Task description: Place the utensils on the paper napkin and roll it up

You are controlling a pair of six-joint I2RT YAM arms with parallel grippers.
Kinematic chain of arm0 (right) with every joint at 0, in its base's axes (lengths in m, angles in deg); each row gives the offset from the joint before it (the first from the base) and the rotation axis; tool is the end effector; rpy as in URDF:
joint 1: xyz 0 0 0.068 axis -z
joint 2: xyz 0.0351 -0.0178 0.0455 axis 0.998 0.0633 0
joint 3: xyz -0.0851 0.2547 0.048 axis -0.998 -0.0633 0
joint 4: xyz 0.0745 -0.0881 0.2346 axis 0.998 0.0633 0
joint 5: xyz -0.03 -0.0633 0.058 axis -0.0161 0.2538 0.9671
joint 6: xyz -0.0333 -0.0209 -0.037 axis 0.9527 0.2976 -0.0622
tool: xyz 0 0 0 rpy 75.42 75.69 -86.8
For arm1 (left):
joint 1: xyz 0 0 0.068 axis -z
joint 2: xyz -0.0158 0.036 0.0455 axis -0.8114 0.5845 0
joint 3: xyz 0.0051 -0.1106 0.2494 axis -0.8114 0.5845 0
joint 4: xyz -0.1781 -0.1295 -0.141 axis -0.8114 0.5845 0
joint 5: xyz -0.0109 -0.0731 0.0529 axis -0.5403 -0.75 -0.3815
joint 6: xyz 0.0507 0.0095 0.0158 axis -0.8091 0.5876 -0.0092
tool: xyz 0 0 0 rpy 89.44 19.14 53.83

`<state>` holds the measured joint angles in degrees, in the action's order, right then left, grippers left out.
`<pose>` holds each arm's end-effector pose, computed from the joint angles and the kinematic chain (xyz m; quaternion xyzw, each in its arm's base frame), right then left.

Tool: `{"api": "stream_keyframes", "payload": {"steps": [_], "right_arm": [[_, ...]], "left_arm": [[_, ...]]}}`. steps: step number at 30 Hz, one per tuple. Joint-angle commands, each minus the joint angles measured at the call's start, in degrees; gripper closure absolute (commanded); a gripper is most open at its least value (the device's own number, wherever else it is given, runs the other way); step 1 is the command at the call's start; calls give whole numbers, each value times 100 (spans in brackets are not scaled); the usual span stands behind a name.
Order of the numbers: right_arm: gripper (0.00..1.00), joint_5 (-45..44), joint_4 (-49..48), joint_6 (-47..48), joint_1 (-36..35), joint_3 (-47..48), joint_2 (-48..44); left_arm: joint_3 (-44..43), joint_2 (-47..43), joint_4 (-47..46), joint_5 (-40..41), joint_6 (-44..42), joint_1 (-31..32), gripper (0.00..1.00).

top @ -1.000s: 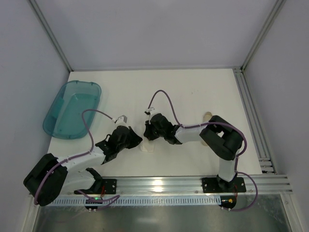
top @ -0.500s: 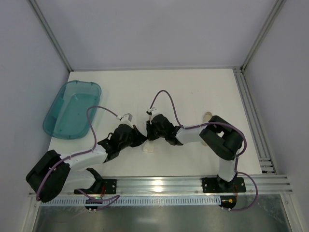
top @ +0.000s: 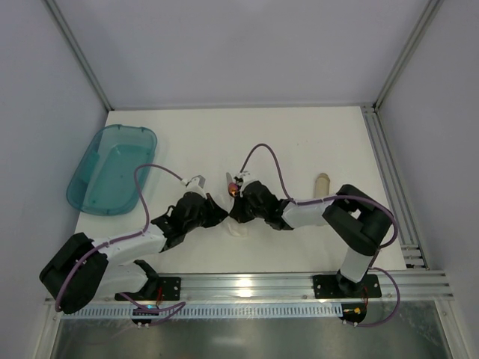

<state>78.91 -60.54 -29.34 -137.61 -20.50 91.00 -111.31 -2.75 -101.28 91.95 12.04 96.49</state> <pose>0.2147 0.2703 0.1352 -0.1846 0.8724 0.3093 0.3305 0.1698 -0.1522 0.1665 -0.0972 0.8701 -0.3456 0.3378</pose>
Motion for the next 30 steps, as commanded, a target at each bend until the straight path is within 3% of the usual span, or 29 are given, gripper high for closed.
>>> {"api": "stream_keyframes", "payload": {"steps": [1,23,30], "right_arm": [[96,123,2,-124,9,-186,-391],[96,123,-754,-475,-96,-669,-66],[96,54,-562,-564,-96,-757,-487]], "left_arm": [[-48,-110,-305,143,-17,28,100],[-294,118,-832,-217,-78,283,100],[-338,312,-824,-226,-228,291,100]]}}
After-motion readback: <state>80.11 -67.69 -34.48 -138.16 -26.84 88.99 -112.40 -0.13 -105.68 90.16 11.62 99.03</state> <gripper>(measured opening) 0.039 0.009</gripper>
